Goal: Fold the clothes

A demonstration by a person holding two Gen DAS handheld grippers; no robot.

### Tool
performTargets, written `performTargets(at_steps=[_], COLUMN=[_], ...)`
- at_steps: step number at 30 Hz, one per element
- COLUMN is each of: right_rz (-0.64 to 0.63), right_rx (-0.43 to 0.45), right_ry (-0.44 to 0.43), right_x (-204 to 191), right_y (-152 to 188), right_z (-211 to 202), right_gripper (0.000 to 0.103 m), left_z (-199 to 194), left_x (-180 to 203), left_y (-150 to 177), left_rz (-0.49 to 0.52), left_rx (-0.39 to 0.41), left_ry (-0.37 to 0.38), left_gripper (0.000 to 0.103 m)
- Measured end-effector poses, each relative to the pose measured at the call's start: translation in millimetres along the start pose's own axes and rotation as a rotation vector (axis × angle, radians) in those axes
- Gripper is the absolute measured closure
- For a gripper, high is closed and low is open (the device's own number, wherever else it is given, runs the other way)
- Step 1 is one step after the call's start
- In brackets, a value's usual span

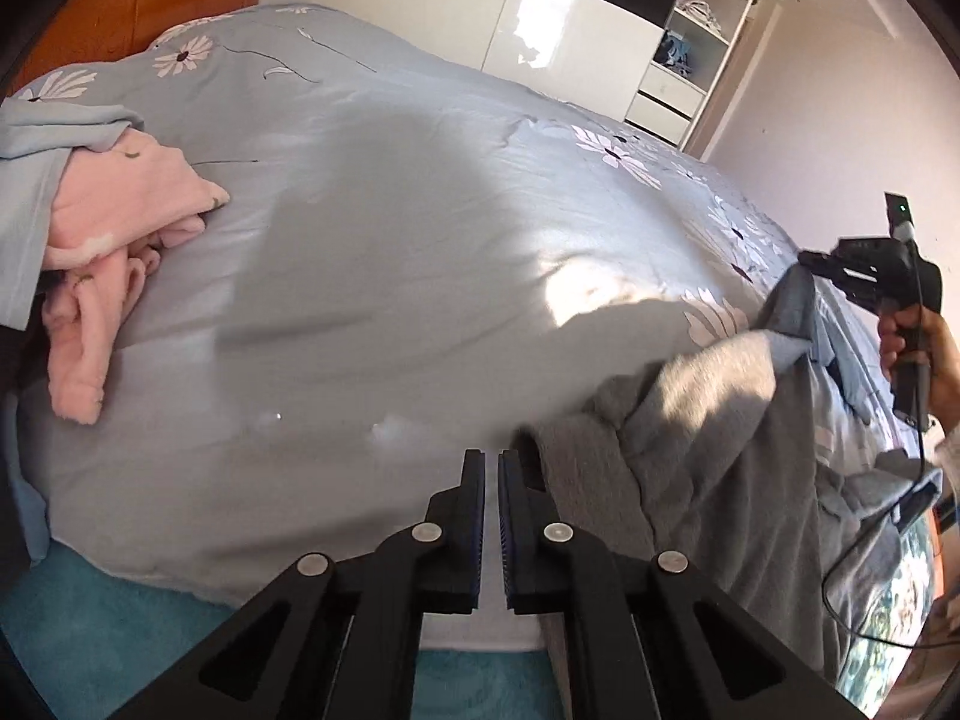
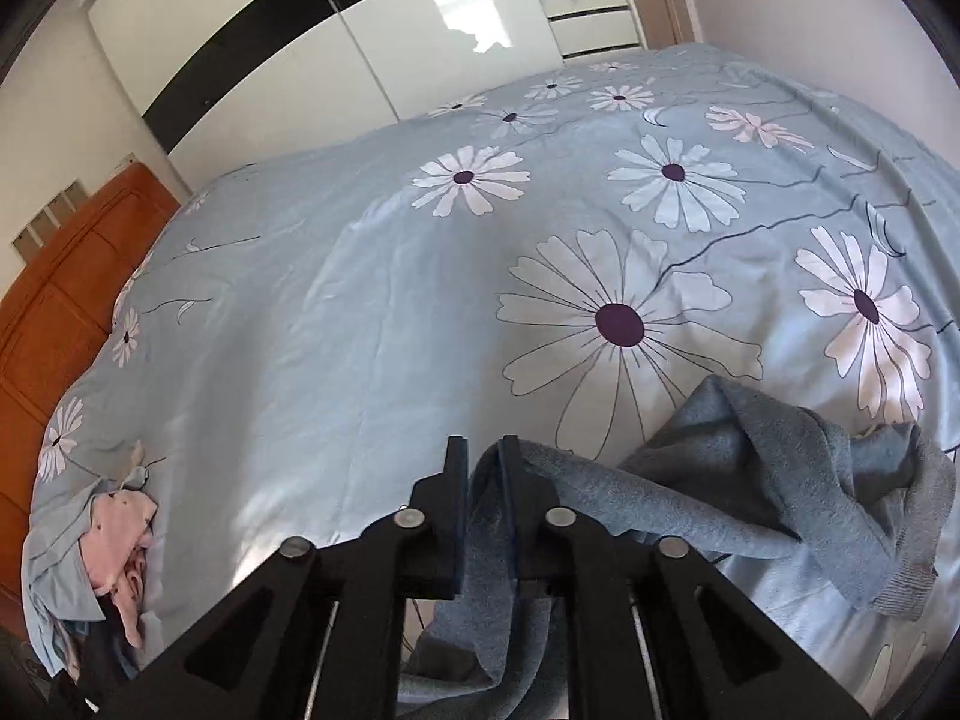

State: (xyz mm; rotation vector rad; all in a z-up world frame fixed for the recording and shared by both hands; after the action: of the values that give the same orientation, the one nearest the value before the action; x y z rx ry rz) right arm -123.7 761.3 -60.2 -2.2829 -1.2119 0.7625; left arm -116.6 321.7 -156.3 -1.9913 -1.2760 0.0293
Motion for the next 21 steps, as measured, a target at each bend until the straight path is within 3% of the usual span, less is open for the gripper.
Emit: performTargets(at_steps=[1,3,4,9,13,16,19,21], right_rz=[-0.017,-0.046,-0.064,-0.171,-0.154,-0.029,0.088,0.149], right_rx=[0.012,0.055,0.072,0.162,0.186,0.059,-0.019,-0.033], right_ry=[-0.005,-0.030,-0.052,-0.095,0.030,0.098,0.096,0.081], right_x=[-2.5,-6.8,-6.9,24.5,110.6,178.5,219.8,232.4], right_y=[1.7,5.2,10.0,67.1,143.9,212.4,266.8,285.7], right_z=[-7.2,-37.2,-56.3,-166.9,-227.0,-228.3,-218.3,-209.4], right_gripper=[0.056,0.051,0.051,0.047,0.034,0.034,0.034,0.034], left_z=[-4.9,-14.5,-18.3,-31.8,-34.0,-32.8,-32.3,-31.7], left_x=[5.7,20.1,26.6,46.7,51.1,59.9,67.8,71.0], left_y=[7.9,25.2,35.3,89.9,130.0,152.3,159.5,161.9], left_rz=[0.002,-0.009,-0.019,-0.115,-0.201,-0.267,-0.334,-0.379], left_rx=[-0.009,-0.017,-0.026,-0.084,-0.134,-0.181,-0.186,-0.180], left_ry=[0.014,0.057,0.073,0.120,0.135,0.181,0.183,0.171], left_gripper=[0.083,0.052,0.049,0.046,0.046,0.046,0.046,0.047])
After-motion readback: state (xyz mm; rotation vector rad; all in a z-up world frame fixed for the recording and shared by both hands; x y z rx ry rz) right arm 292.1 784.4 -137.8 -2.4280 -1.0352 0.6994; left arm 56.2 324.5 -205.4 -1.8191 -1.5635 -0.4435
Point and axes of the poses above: each gripper's, at about its wrist camera, not at the fingertips, and z roughly the way its jaws point, x to its right, y to its underside, the point moved 8 cm from there along z, roughly the way its jaws point, and after that the axes turned 6 degrees about y, right-handed, at the moved point
